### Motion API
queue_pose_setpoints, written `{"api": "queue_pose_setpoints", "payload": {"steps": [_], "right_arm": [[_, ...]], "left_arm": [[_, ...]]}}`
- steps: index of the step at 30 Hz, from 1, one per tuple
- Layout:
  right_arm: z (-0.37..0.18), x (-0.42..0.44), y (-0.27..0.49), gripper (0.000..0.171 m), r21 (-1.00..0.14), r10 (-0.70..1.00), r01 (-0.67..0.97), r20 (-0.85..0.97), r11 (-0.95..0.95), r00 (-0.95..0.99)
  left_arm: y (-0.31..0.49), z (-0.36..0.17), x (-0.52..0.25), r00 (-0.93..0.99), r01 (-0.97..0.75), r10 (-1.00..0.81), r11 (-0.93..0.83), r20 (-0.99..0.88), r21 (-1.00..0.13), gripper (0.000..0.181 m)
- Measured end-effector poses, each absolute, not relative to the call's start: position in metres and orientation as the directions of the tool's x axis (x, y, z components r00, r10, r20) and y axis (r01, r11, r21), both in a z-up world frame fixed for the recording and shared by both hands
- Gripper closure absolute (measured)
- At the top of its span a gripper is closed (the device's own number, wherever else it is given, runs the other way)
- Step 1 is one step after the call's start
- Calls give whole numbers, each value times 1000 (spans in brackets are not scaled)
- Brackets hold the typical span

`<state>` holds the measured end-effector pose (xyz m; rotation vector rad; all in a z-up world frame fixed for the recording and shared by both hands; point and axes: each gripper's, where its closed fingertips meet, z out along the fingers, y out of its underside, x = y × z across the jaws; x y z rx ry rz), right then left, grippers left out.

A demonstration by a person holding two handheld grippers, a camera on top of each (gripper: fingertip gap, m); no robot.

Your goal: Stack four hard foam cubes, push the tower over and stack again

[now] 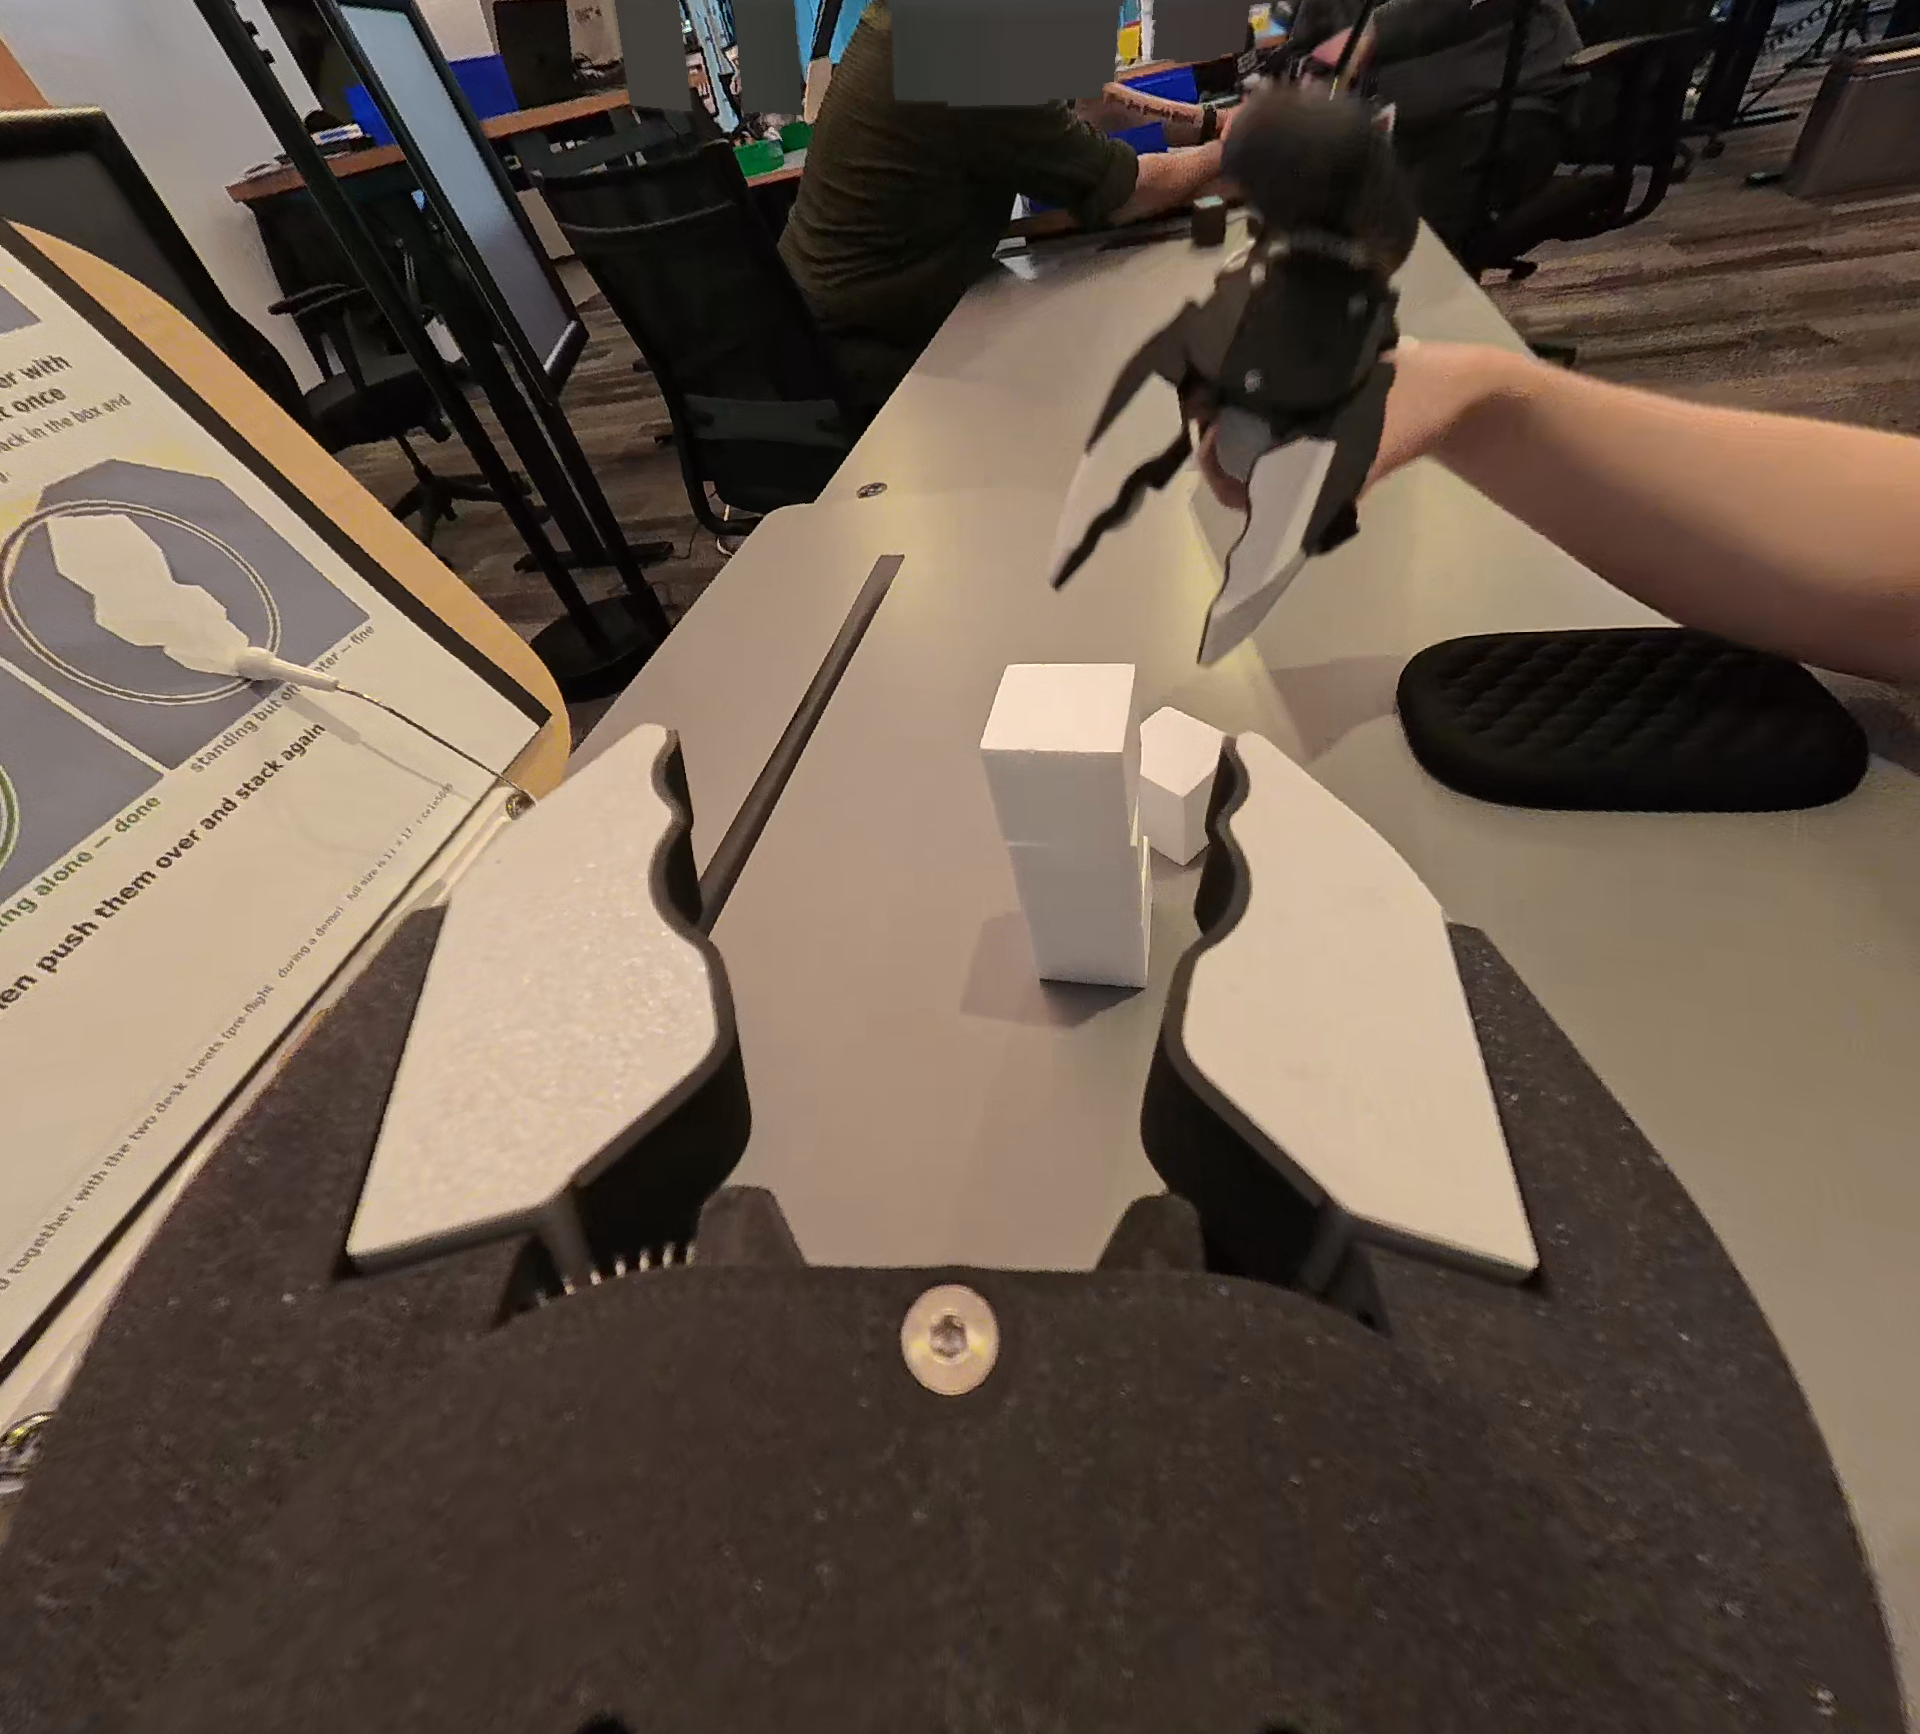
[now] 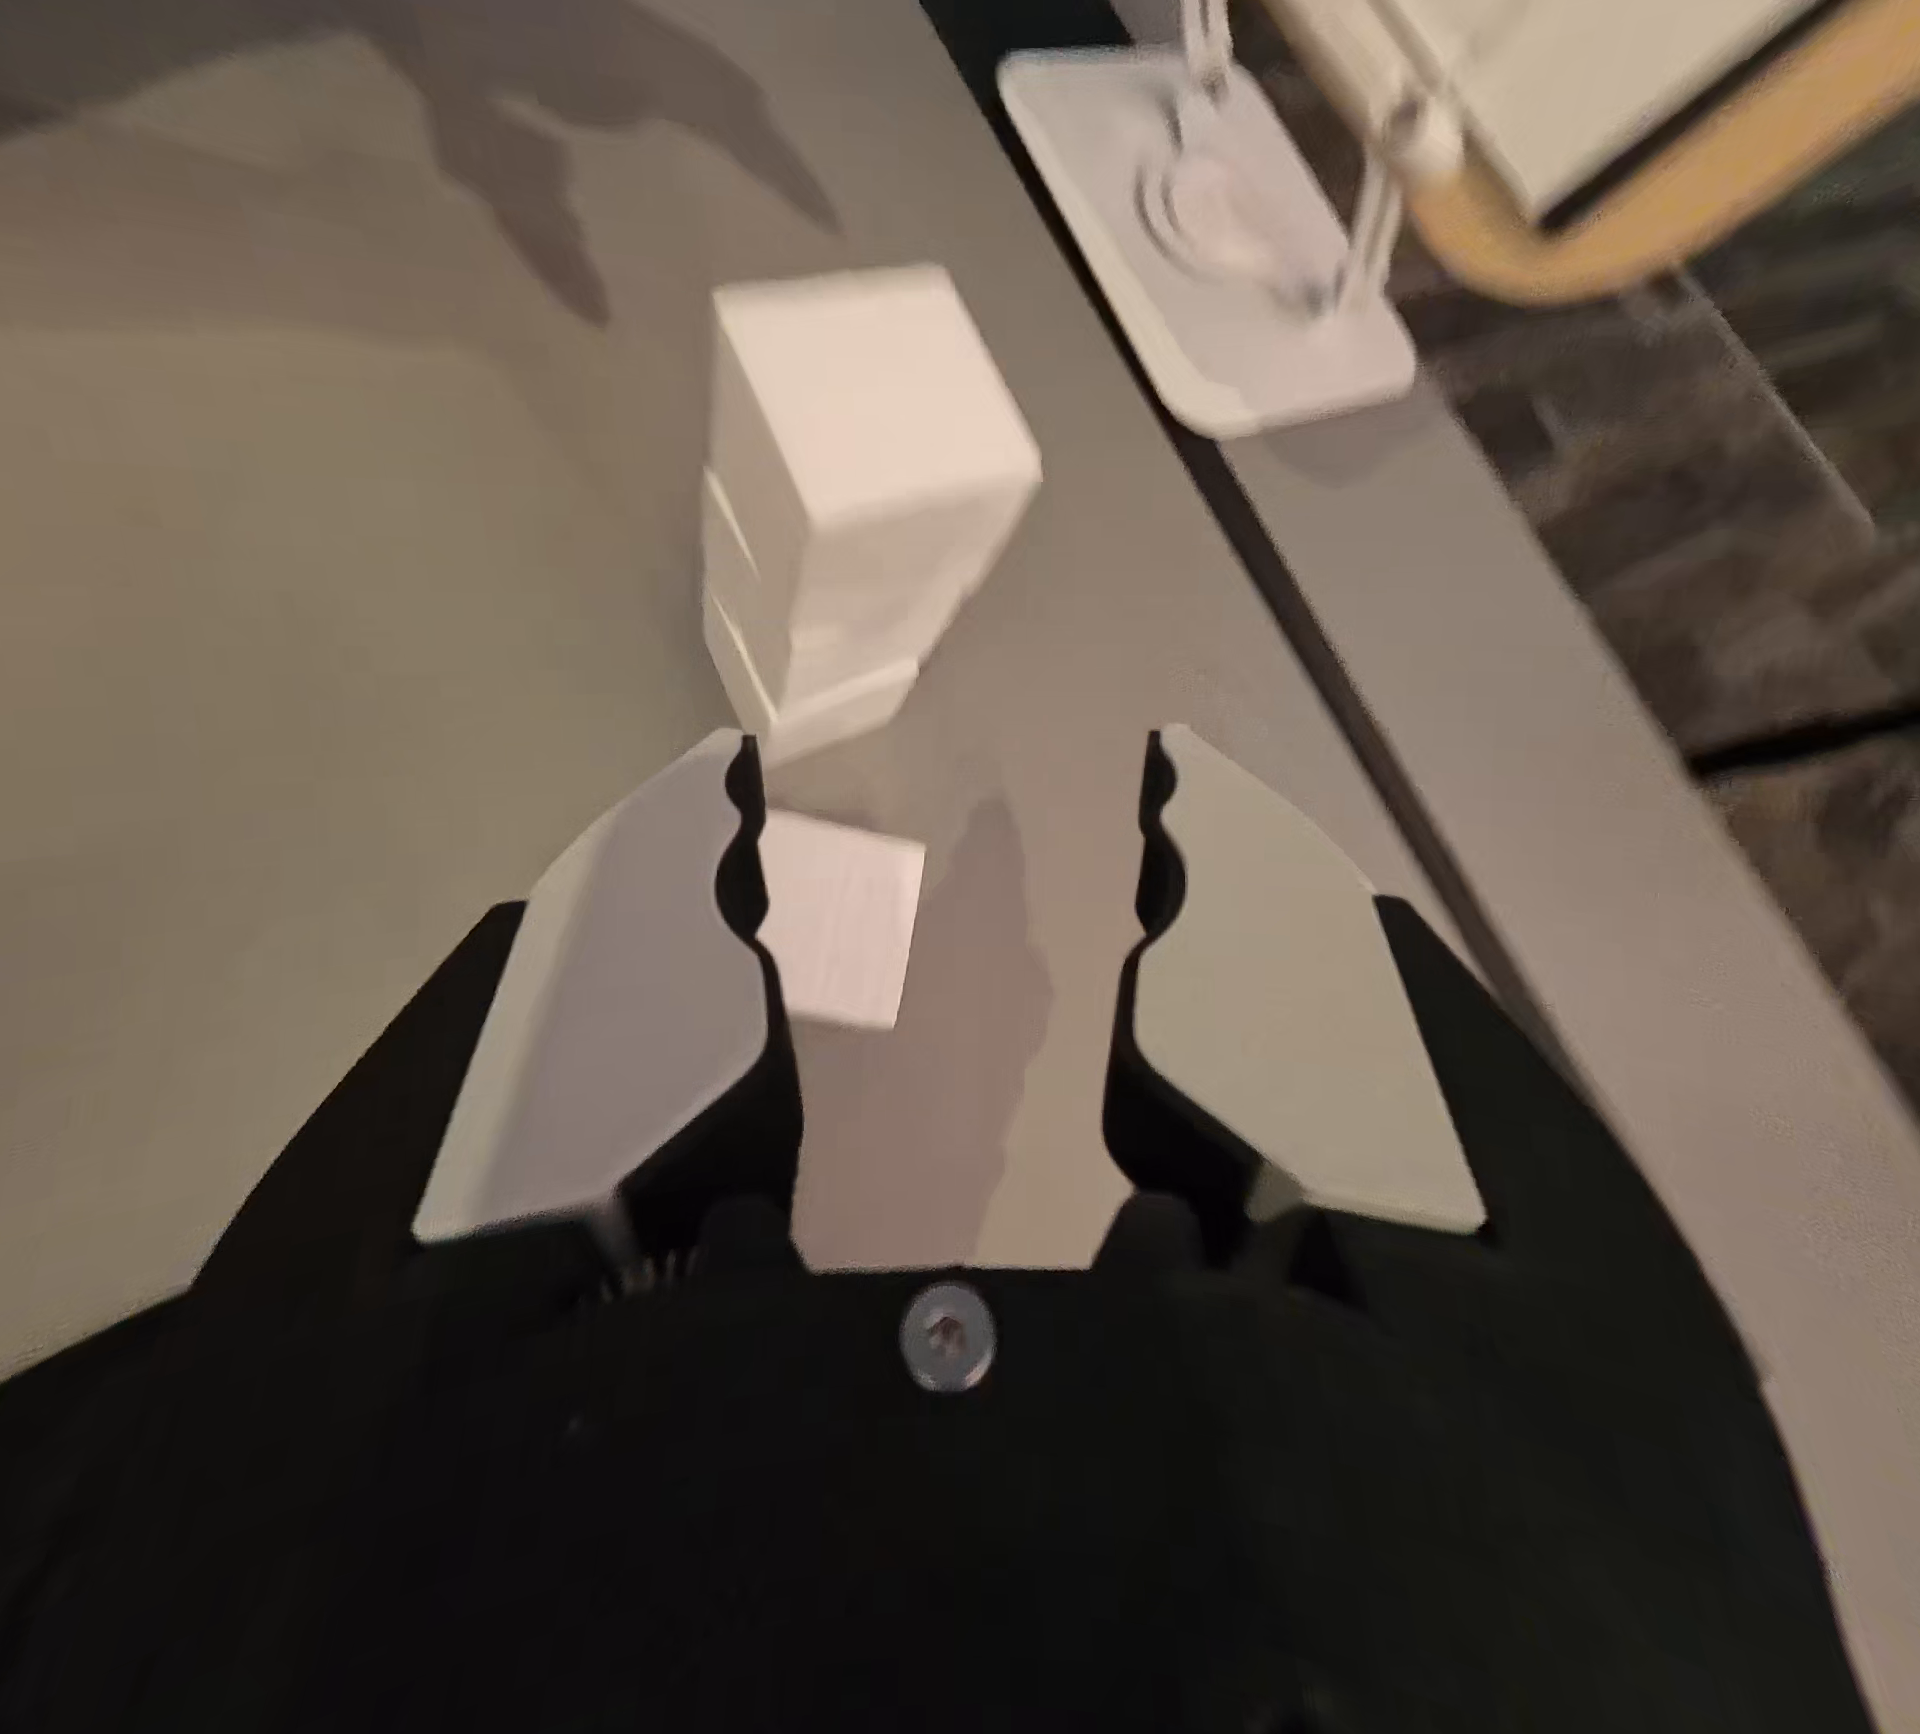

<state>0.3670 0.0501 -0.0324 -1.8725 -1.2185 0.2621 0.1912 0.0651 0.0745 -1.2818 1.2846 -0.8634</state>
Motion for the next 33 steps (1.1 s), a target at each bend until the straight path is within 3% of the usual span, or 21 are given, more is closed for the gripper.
{"api": "queue_pose_setpoints", "payload": {"steps": [4, 9, 11, 13, 16, 21, 25, 33], "right_arm": [[-87, 377, 37, 100, -760, 791, 578, 145, -296, 595], [-124, 385, 36, 96, -686, 762, 623, 153, -377, 629], [-130, 383, 32, 110, -690, 778, 595, 74, -413, 624], [-129, 382, 28, 113, -701, 788, 578, 36, -418, 614], [-111, 387, 28, 113, -714, 797, 580, 50, -393, 602], [-9, 375, 39, 113, -847, 830, 485, 101, -218, 548], [46, 345, 46, 113, -866, 889, 497, 181, -58, 420], [36, 302, 60, 113, -828, 965, 560, 112, -41, 236]], "left_arm": [[63, 76, 191, 154, -194, -969, 163, -194, -967, 86], [60, 73, 192, 150, -218, -967, 169, -204, -961, 86], [60, 72, 193, 150, -227, -967, 170, -207, -959, 85], [59, 71, 194, 148, -234, -966, 175, -213, -956, 85], [58, 71, 194, 144, -238, -966, 177, -215, -955, 85], [58, 71, 194, 144, -236, -966, 178, -215, -955, 85], [58, 69, 195, 143, -254, -964, 182, -223, -950, 86], [64, 58, 199, 158, -312, -957, 186, -244, -932, 88]]}}
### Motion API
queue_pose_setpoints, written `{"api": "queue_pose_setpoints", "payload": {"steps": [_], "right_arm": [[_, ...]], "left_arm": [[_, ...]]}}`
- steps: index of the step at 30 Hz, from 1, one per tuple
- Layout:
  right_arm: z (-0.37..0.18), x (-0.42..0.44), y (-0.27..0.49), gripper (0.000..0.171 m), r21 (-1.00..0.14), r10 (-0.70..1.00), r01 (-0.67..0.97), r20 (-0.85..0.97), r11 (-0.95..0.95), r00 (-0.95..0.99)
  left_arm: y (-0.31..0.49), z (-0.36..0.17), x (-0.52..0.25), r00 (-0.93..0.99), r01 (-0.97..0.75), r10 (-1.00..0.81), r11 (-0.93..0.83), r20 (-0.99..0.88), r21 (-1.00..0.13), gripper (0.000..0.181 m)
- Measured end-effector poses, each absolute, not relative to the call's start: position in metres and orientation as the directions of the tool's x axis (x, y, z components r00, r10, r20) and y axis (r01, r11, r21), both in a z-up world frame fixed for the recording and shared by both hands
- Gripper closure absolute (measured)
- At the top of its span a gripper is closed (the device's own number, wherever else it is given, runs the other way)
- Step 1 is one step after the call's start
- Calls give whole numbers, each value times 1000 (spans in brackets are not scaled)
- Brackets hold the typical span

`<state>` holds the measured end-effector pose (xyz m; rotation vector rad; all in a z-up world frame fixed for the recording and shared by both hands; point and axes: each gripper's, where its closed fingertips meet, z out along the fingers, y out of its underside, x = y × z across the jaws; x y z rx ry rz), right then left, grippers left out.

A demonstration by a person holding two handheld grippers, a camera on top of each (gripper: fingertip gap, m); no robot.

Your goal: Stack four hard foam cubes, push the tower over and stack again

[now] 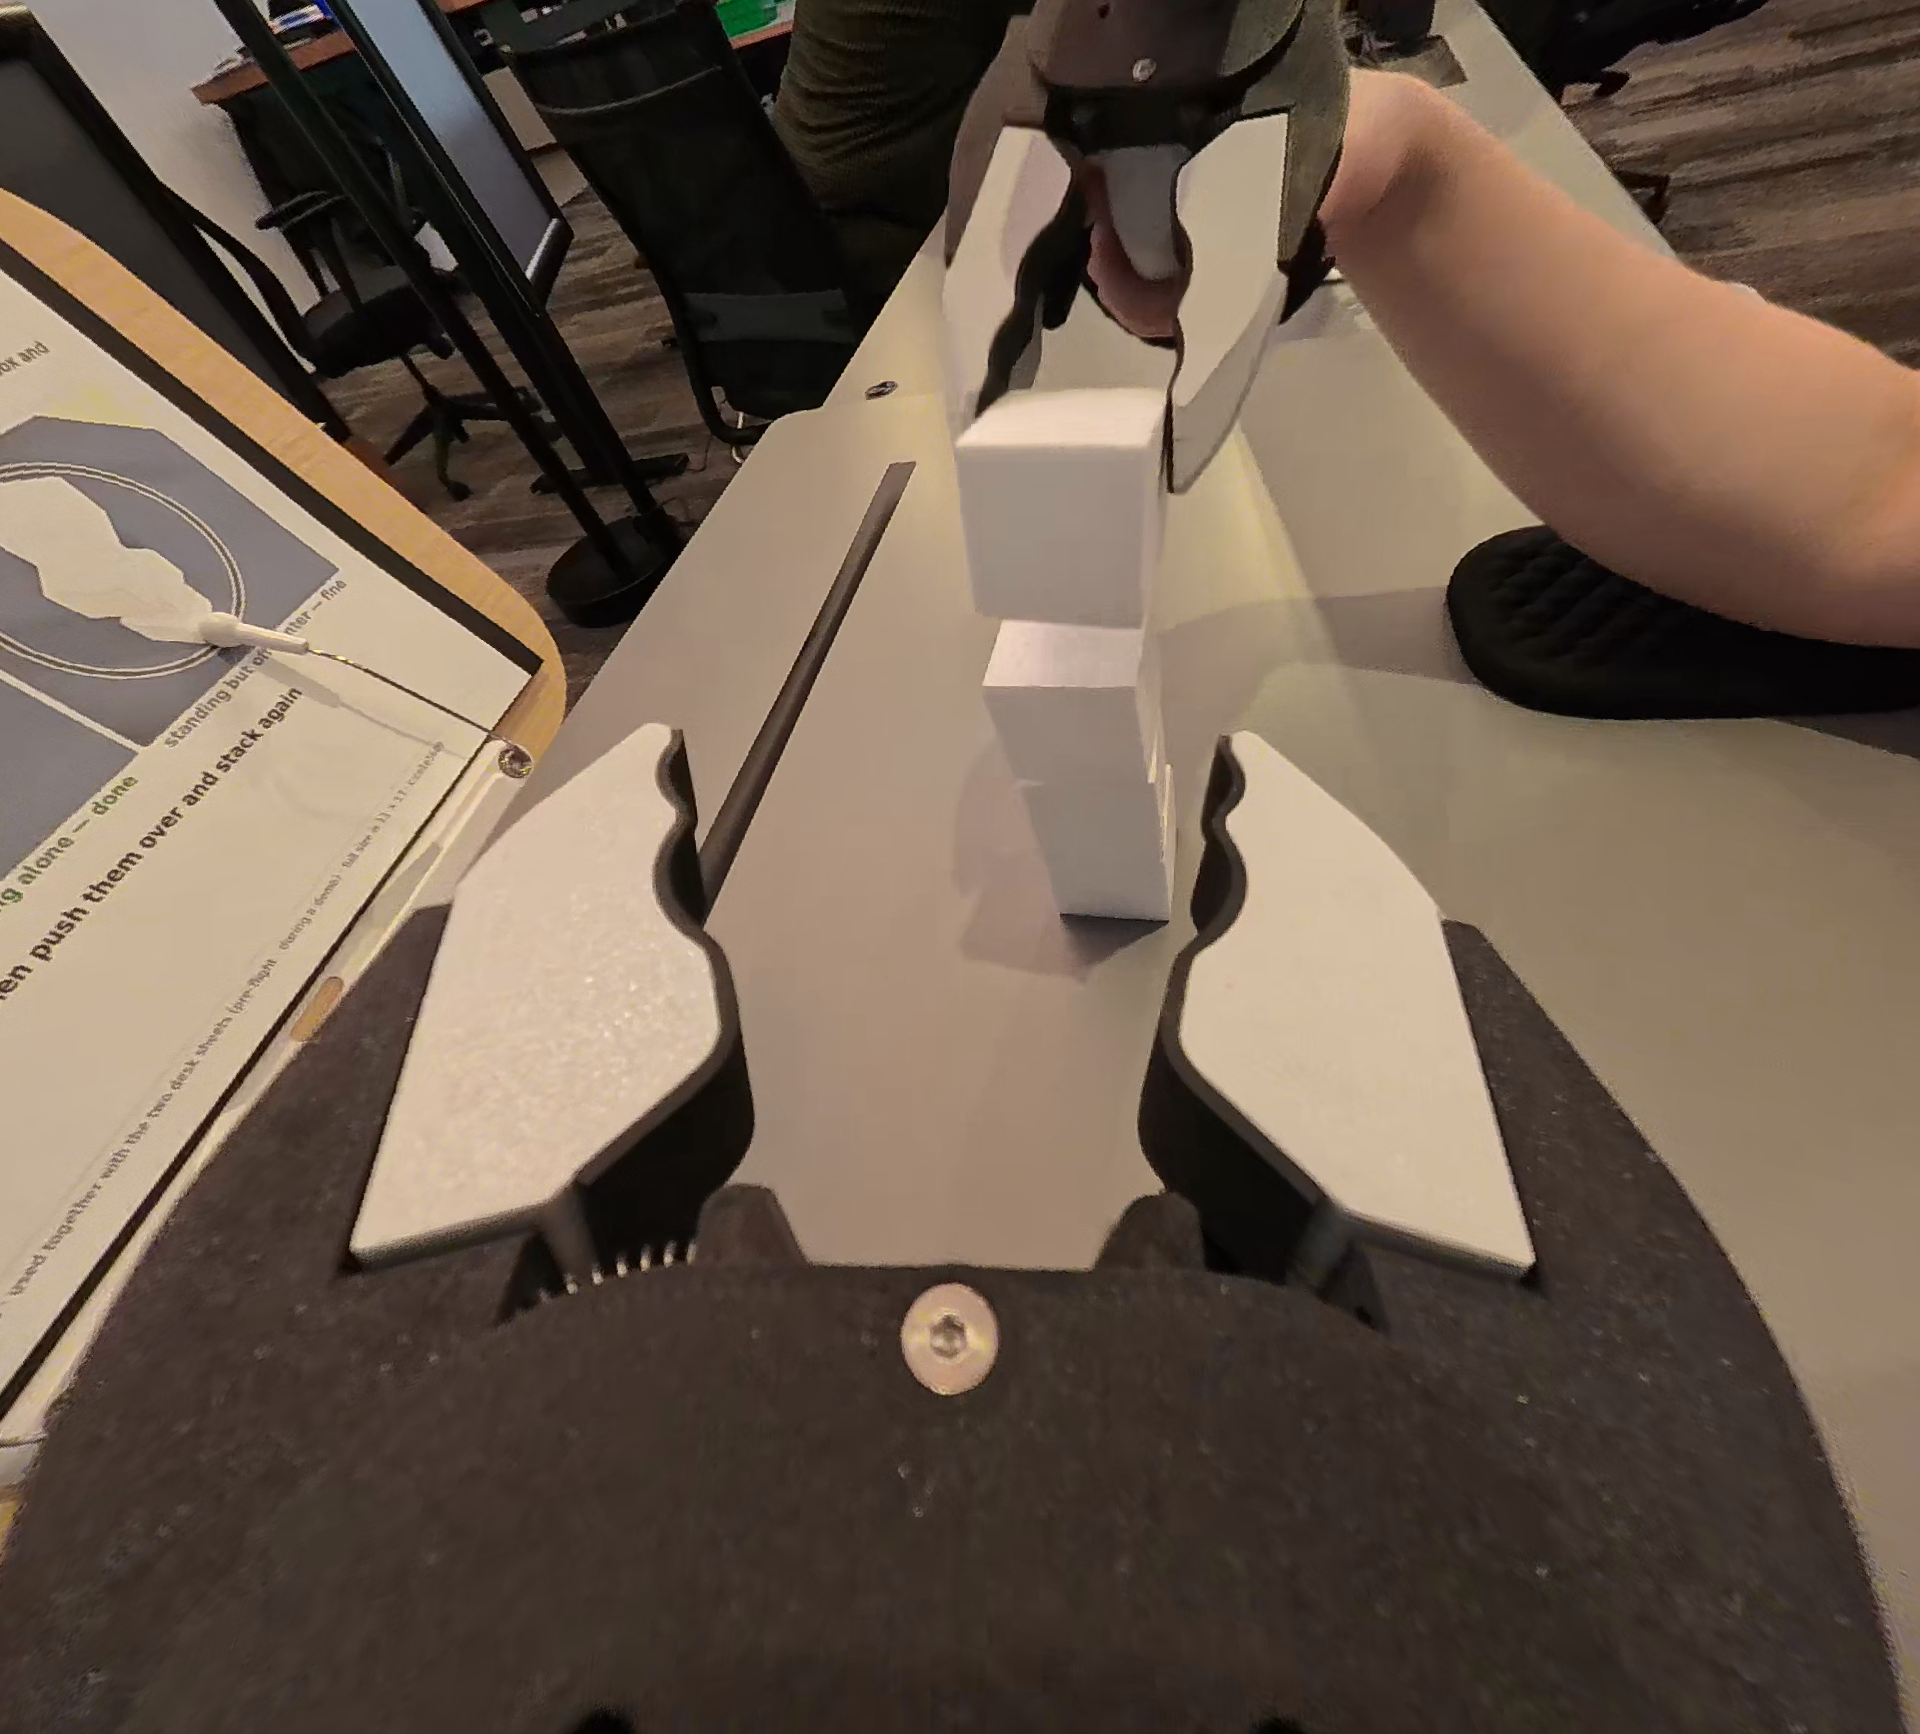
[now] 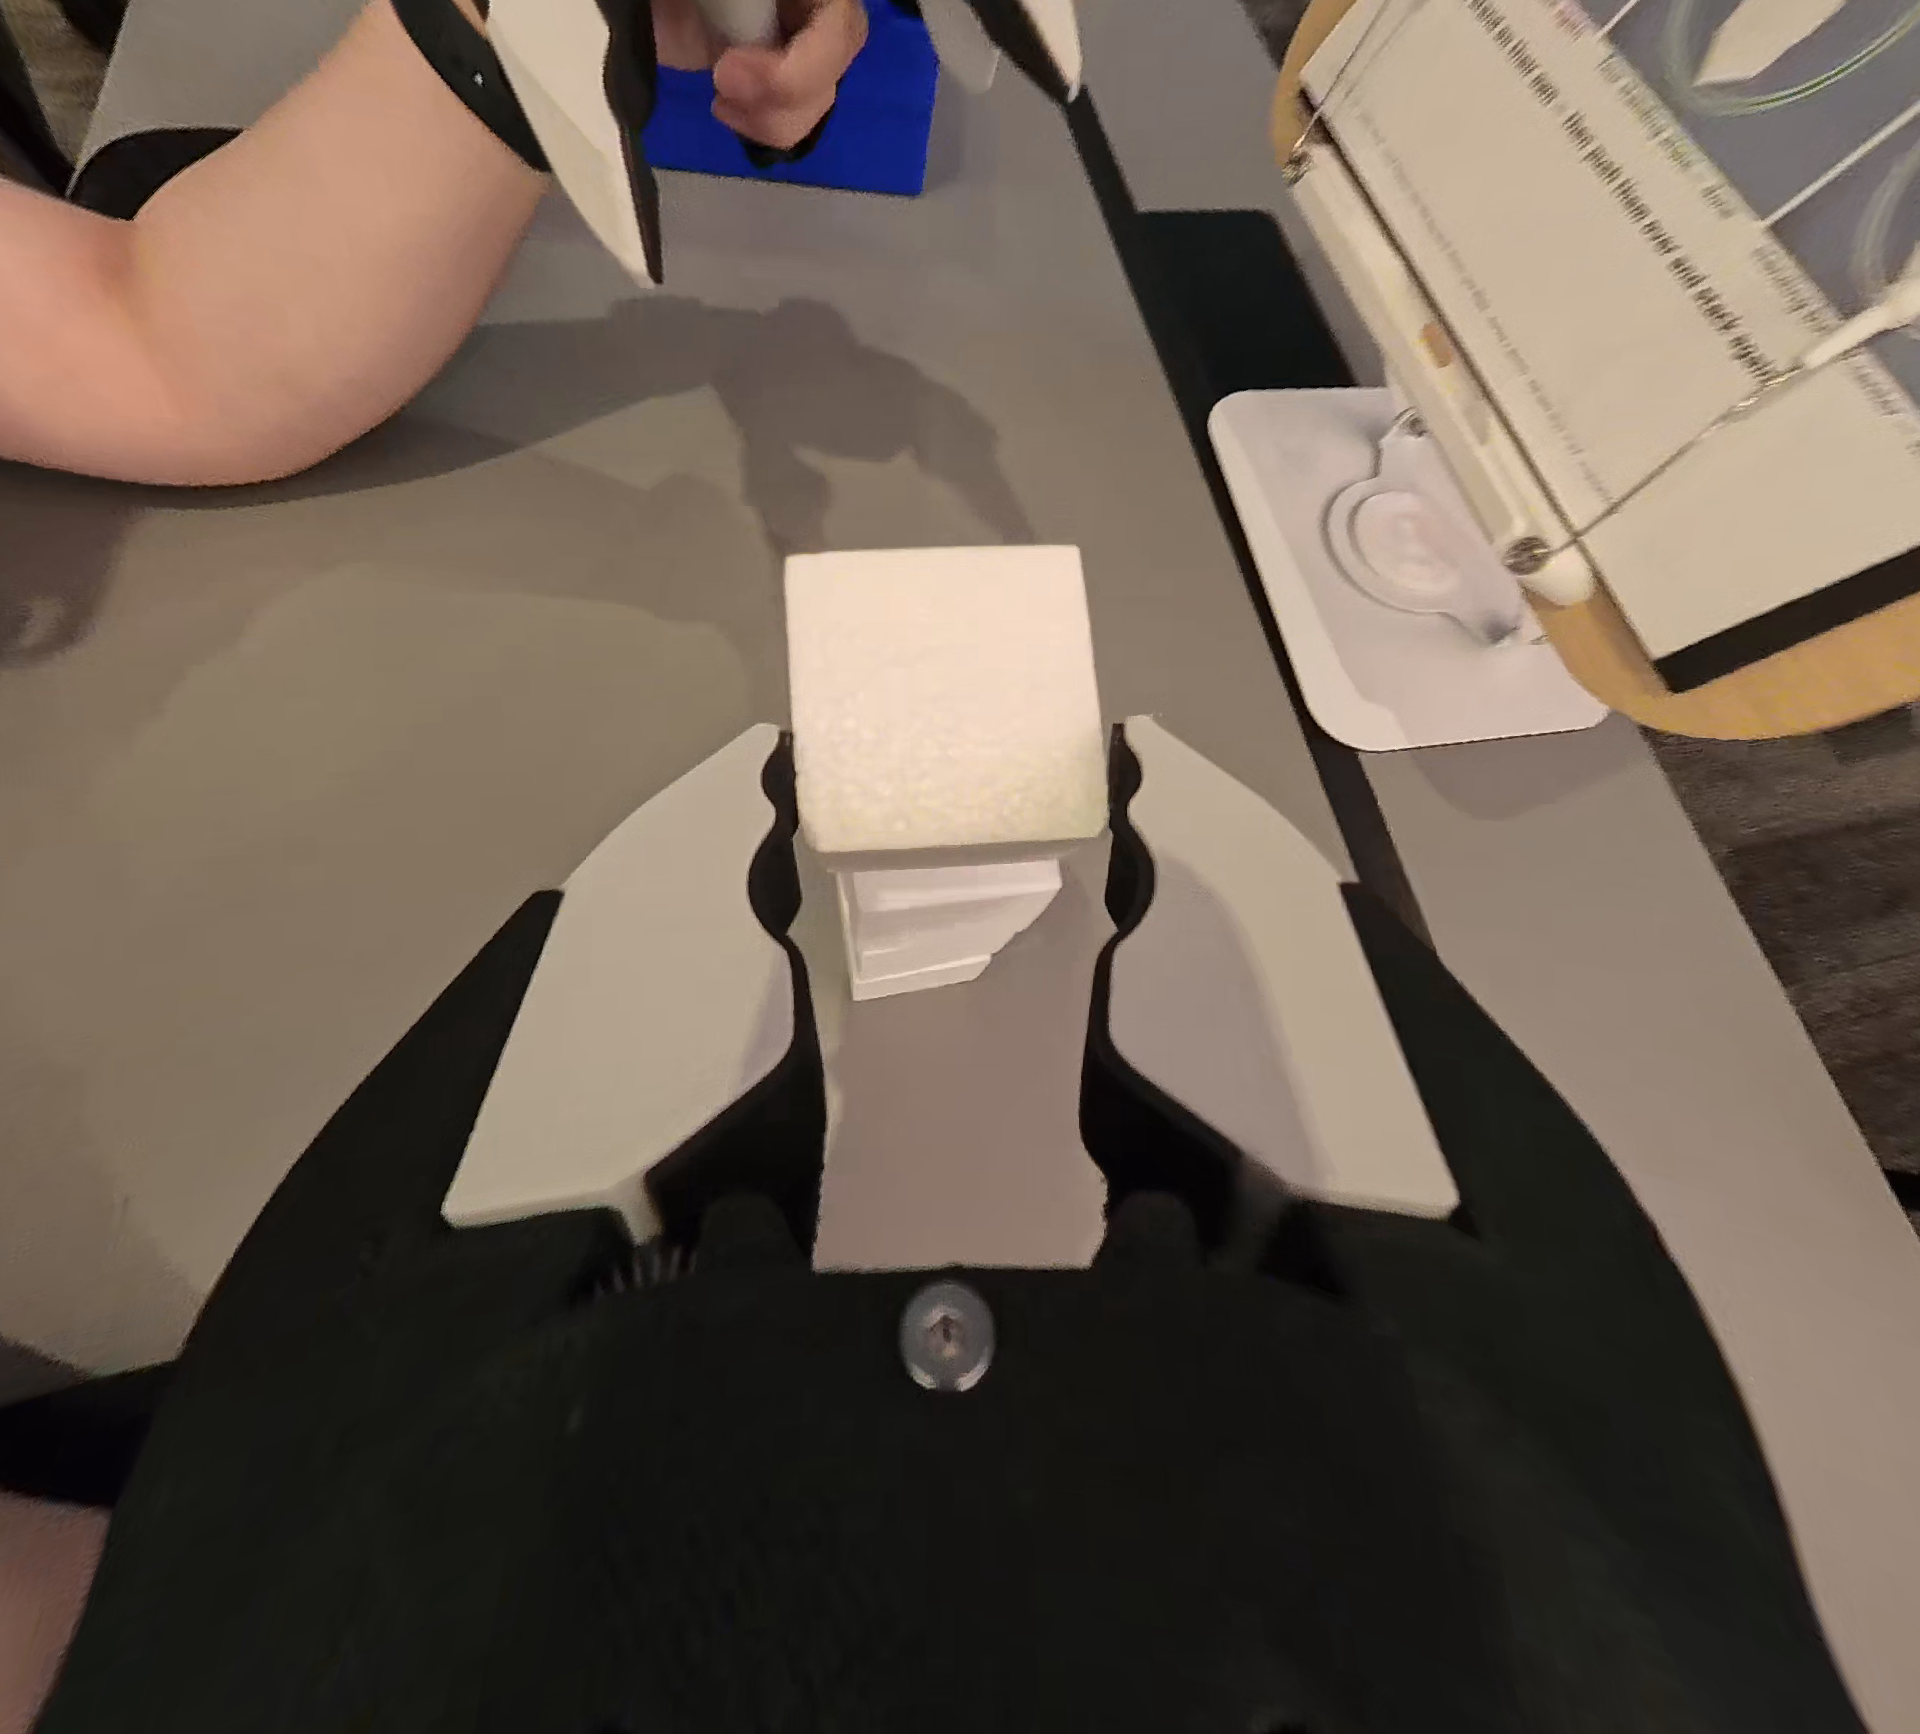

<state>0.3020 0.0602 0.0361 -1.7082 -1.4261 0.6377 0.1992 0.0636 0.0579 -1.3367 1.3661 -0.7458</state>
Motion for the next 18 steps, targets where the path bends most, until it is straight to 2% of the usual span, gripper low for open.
{"api": "queue_pose_setpoints", "payload": {"steps": [6, 18], "right_arm": [[31, 302, 58, 113, -764, 967, 645, 168, 5, 192], [19, 300, 65, 113, -729, 987, 682, 64, -55, 148]], "left_arm": [[63, 51, 206, 143, -344, -962, 172, -233, -923, 88], [63, 51, 215, 131, -358, -963, 175, -235, -917, 88]]}}
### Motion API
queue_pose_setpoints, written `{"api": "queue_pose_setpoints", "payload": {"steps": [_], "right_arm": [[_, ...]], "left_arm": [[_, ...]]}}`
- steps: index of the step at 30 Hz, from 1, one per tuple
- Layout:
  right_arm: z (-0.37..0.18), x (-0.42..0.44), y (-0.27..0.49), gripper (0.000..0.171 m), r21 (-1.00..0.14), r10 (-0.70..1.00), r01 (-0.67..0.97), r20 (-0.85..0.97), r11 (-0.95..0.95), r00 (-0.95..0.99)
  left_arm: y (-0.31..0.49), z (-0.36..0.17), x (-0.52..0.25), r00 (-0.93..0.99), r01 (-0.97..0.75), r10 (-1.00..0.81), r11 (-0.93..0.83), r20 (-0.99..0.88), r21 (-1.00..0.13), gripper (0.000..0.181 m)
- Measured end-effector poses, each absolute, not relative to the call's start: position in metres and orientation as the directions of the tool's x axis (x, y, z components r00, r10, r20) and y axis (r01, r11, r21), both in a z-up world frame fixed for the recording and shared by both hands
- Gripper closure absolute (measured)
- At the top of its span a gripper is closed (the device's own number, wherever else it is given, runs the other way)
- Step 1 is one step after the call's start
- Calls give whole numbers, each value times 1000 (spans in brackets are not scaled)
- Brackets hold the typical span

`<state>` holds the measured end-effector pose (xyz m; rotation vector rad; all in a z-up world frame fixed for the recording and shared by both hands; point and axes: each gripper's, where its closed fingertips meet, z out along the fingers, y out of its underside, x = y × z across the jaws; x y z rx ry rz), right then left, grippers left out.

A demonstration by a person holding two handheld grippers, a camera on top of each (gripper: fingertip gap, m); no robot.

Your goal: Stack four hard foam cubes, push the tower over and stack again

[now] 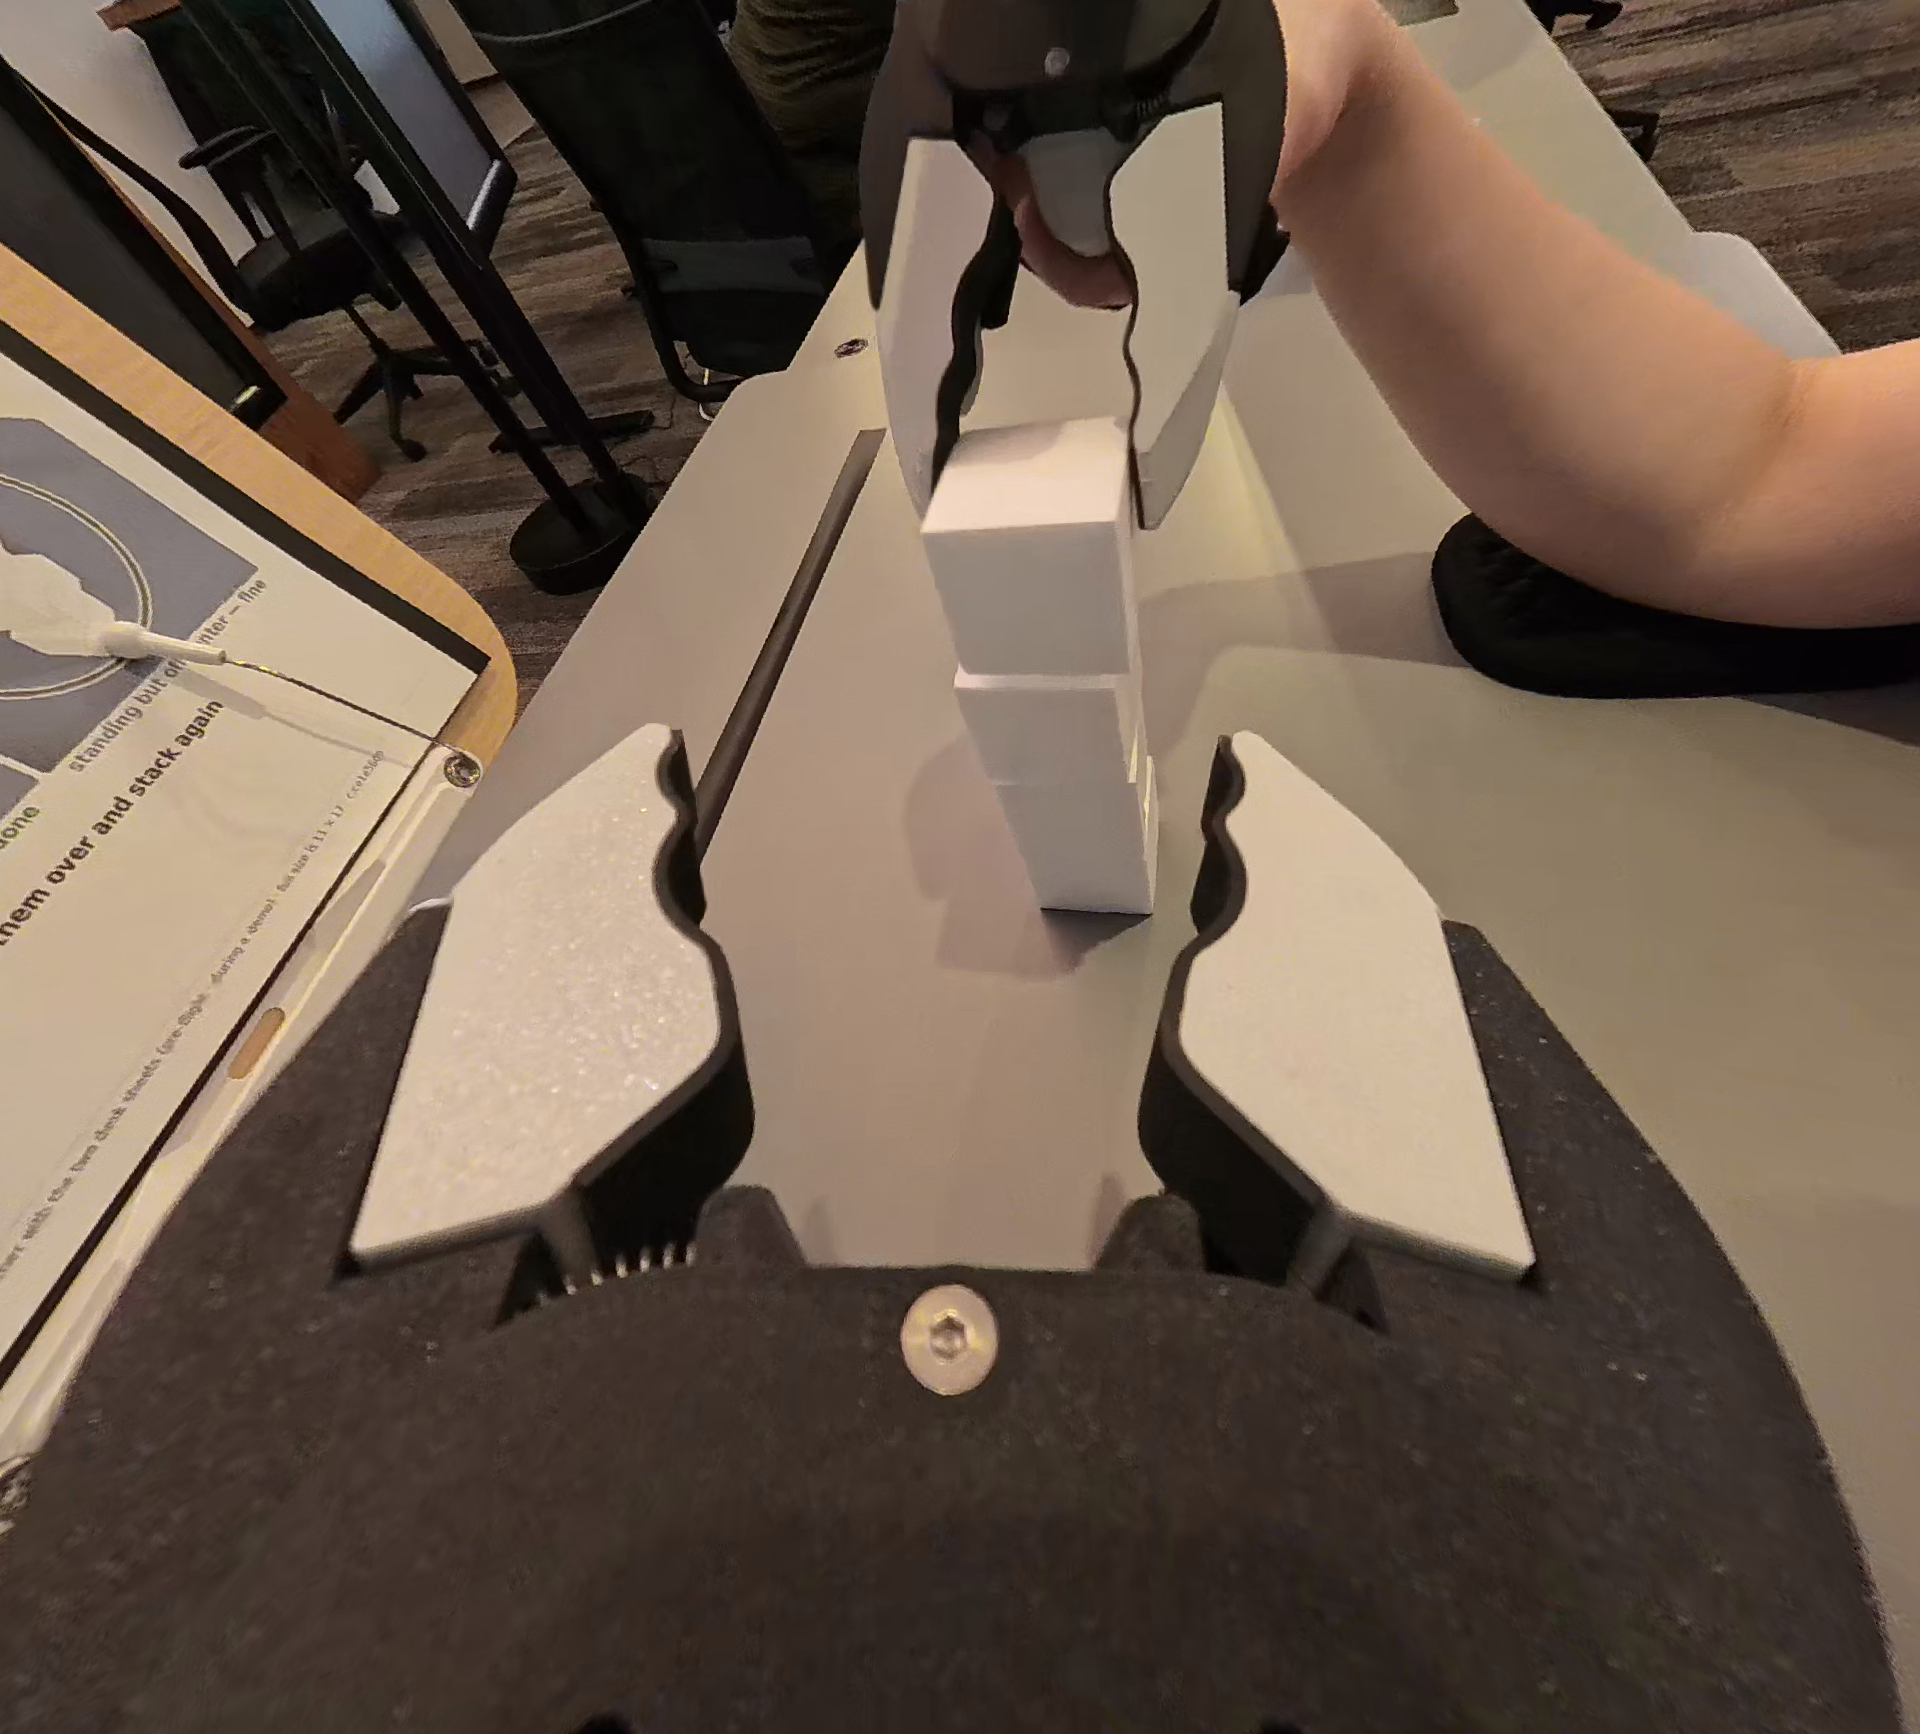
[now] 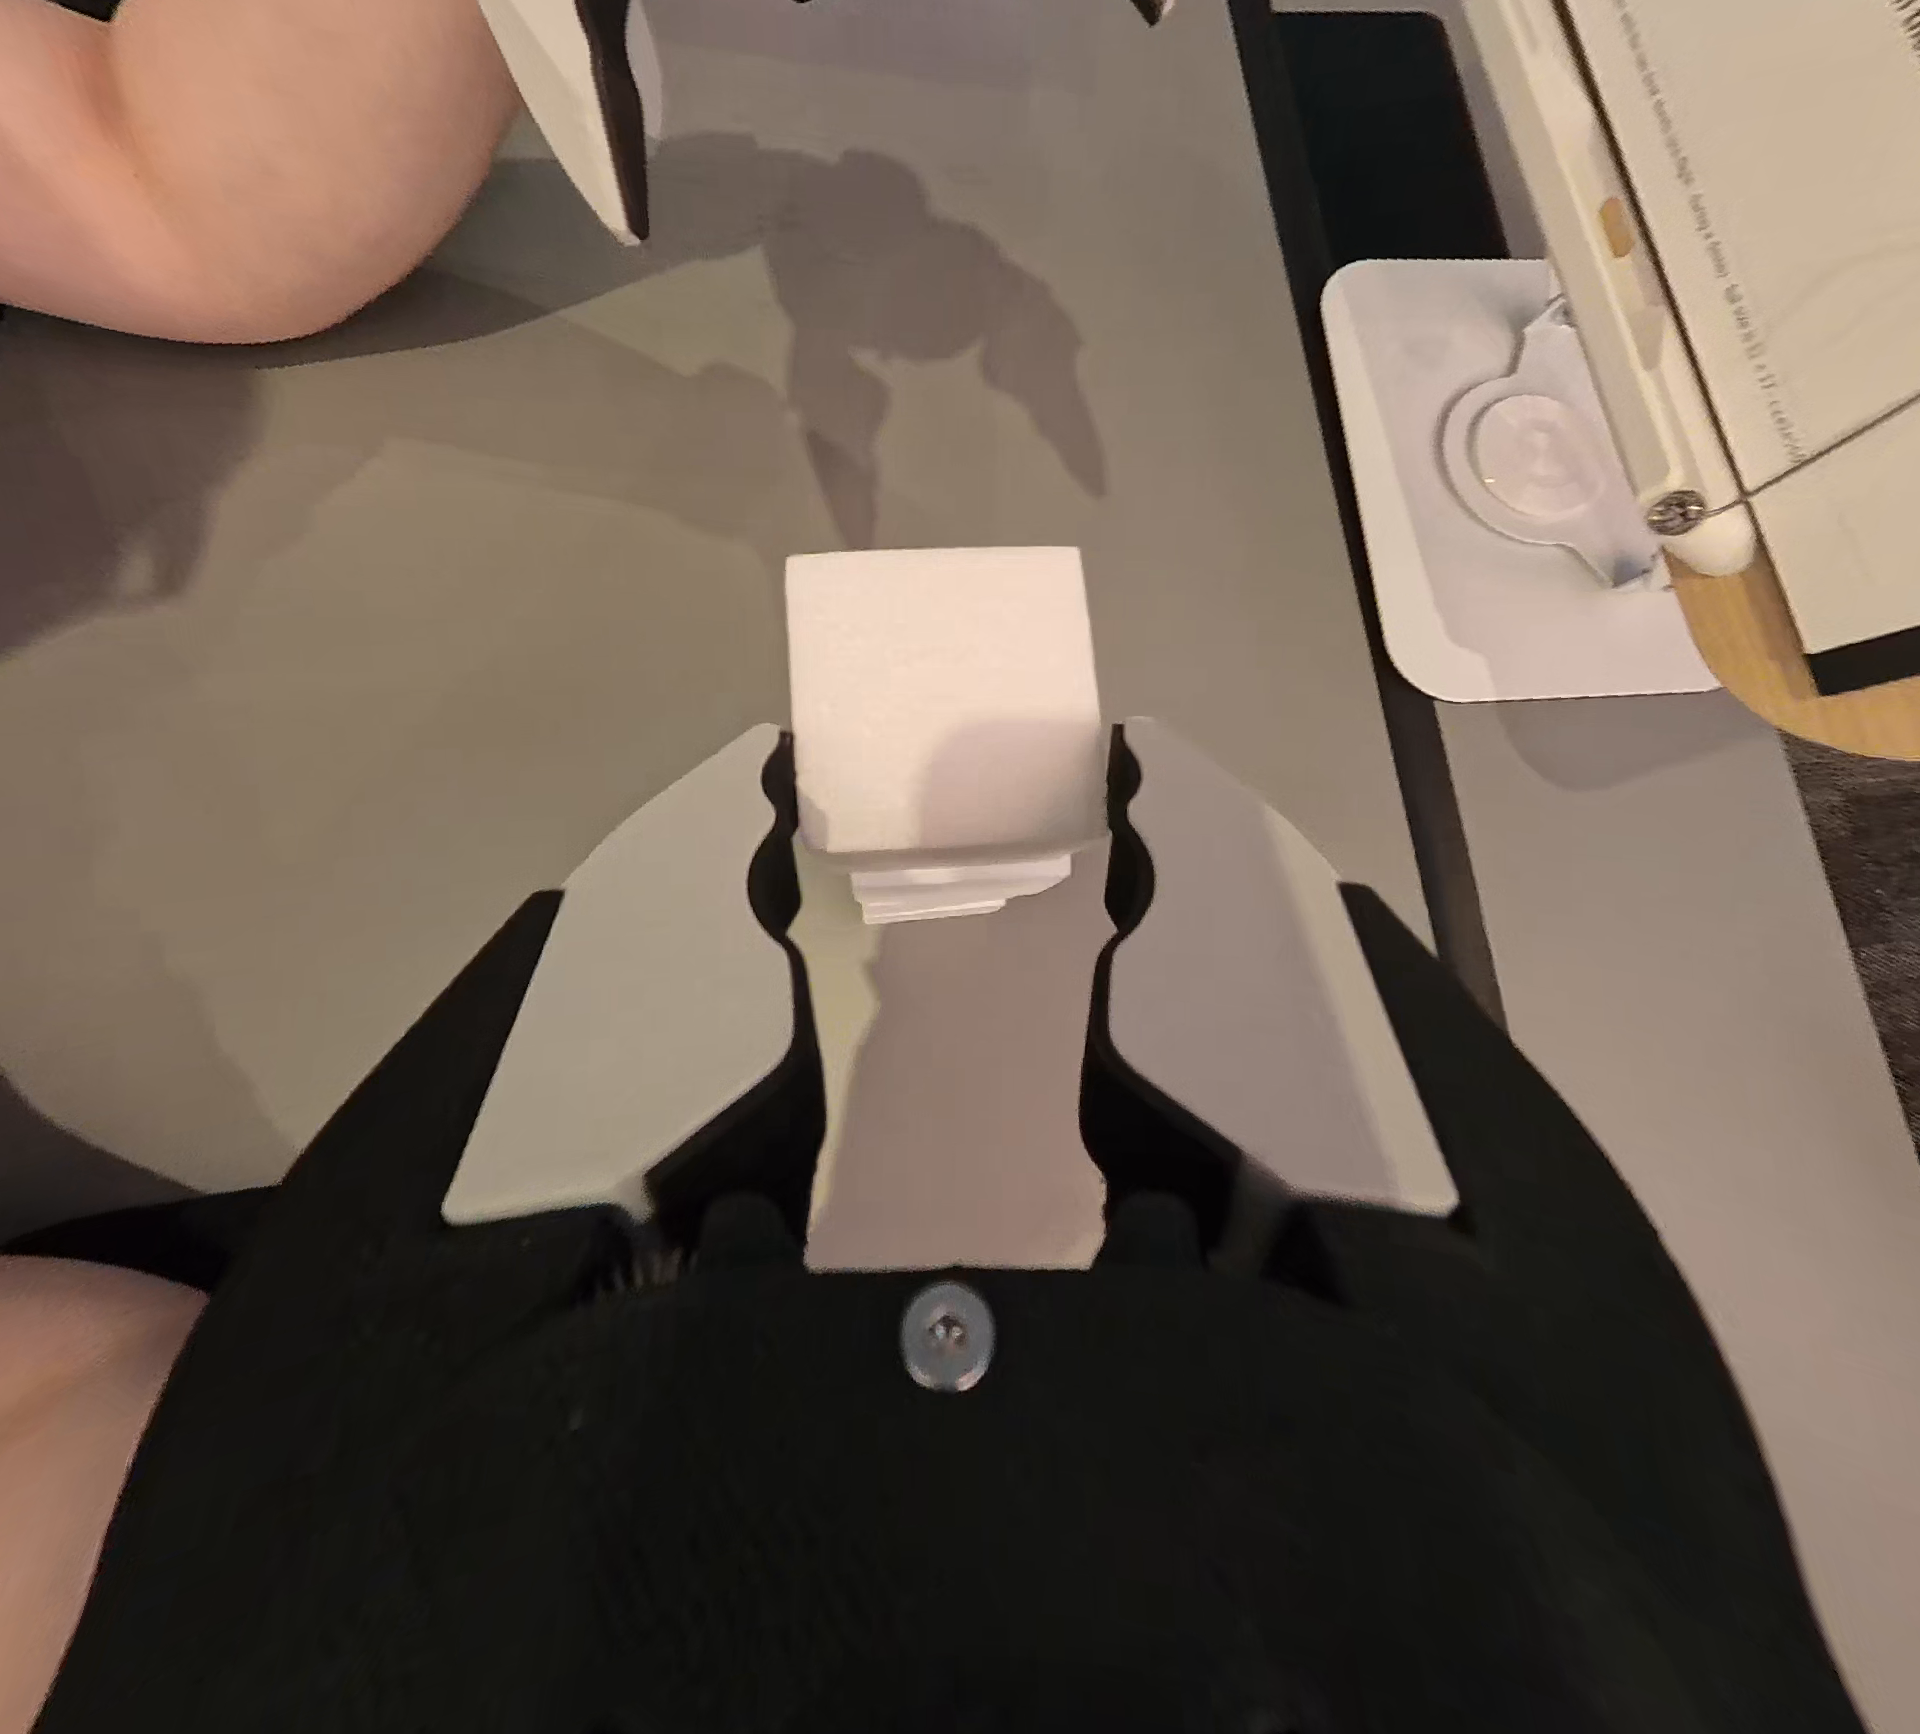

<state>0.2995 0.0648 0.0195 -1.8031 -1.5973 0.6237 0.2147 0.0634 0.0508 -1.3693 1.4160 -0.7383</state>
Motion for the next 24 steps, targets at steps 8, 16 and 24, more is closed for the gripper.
{"api": "queue_pose_setpoints", "payload": {"steps": [8, 16, 24], "right_arm": [[15, 303, 70, 113, -717, 983, 695, 79, -61, 168], [12, 302, 70, 108, -718, 982, 695, 98, -42, 160], [55, 310, 57, 83, -857, 962, 511, 185, 58, 200]], "left_arm": [[62, 45, 220, 117, -381, -963, 180, -241, -907, 88], [63, 41, 221, 114, -392, -965, 175, -237, -903, 87], [61, 42, 216, 117, -386, -963, 180, -242, -905, 87]]}}
